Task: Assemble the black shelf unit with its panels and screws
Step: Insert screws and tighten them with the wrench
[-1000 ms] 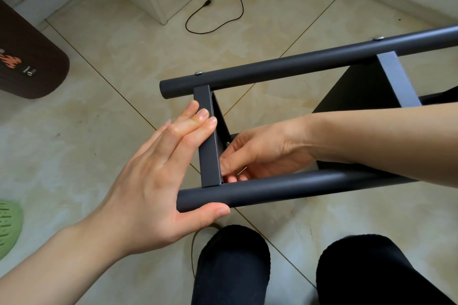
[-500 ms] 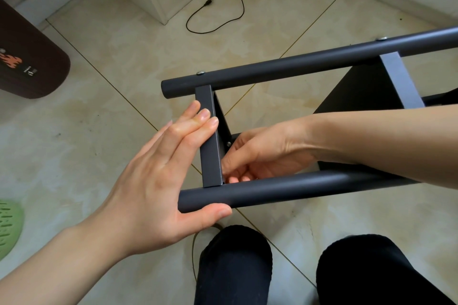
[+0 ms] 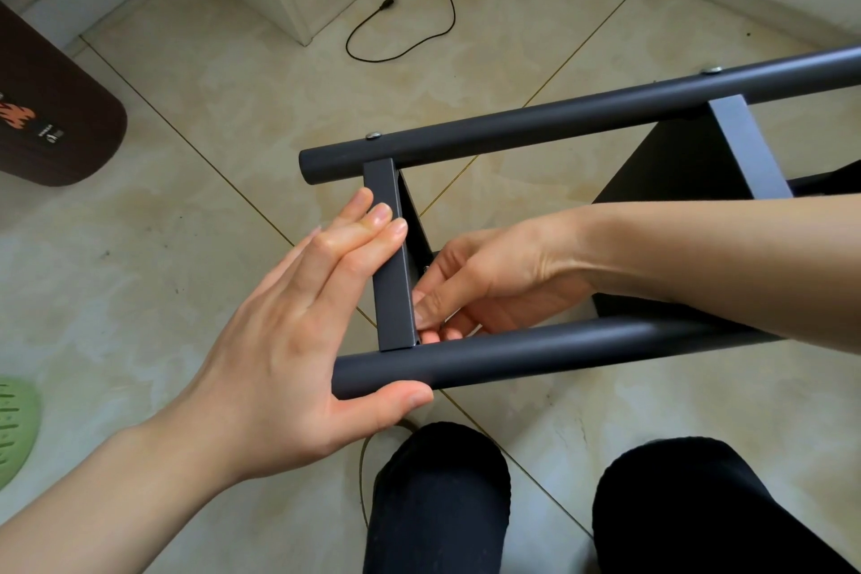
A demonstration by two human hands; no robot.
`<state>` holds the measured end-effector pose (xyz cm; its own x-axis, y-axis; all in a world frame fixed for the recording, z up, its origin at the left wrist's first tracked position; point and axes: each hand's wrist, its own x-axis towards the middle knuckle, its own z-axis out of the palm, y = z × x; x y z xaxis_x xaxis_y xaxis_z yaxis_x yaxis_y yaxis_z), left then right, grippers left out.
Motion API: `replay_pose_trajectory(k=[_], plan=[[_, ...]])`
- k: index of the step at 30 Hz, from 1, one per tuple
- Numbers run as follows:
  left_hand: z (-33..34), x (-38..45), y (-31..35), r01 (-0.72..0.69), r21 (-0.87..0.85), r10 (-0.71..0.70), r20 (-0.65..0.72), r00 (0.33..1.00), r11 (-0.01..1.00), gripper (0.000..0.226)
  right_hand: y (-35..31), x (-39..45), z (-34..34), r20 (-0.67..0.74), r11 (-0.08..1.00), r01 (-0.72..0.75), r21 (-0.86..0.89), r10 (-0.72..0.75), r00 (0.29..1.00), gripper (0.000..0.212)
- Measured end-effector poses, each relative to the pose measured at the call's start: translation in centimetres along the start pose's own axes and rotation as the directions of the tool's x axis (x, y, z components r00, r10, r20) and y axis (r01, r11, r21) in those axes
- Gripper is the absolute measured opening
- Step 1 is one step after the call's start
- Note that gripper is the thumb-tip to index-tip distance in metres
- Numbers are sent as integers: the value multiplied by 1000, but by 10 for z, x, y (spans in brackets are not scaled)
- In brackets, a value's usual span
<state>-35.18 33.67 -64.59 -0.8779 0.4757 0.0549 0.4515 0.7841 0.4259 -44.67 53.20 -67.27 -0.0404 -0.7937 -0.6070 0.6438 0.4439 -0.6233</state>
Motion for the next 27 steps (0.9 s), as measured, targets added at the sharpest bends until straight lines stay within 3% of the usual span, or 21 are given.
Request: replay_pose_trajectory(k=[7,17,27], plan=[[0,1,0,3,-7,-3,1,1000,1000,92,0,1,3,-81,998,26,-65,-31,996,31],[0,0,1,11,-6,-11,4,1000,1000,93,0,-2,0,-36,992,58,-115,-62,997,25],[0,0,2,20,-11,-20,5,1000,1000,93,-1,-1,1,-64,995,-19,-103,12,998,21]])
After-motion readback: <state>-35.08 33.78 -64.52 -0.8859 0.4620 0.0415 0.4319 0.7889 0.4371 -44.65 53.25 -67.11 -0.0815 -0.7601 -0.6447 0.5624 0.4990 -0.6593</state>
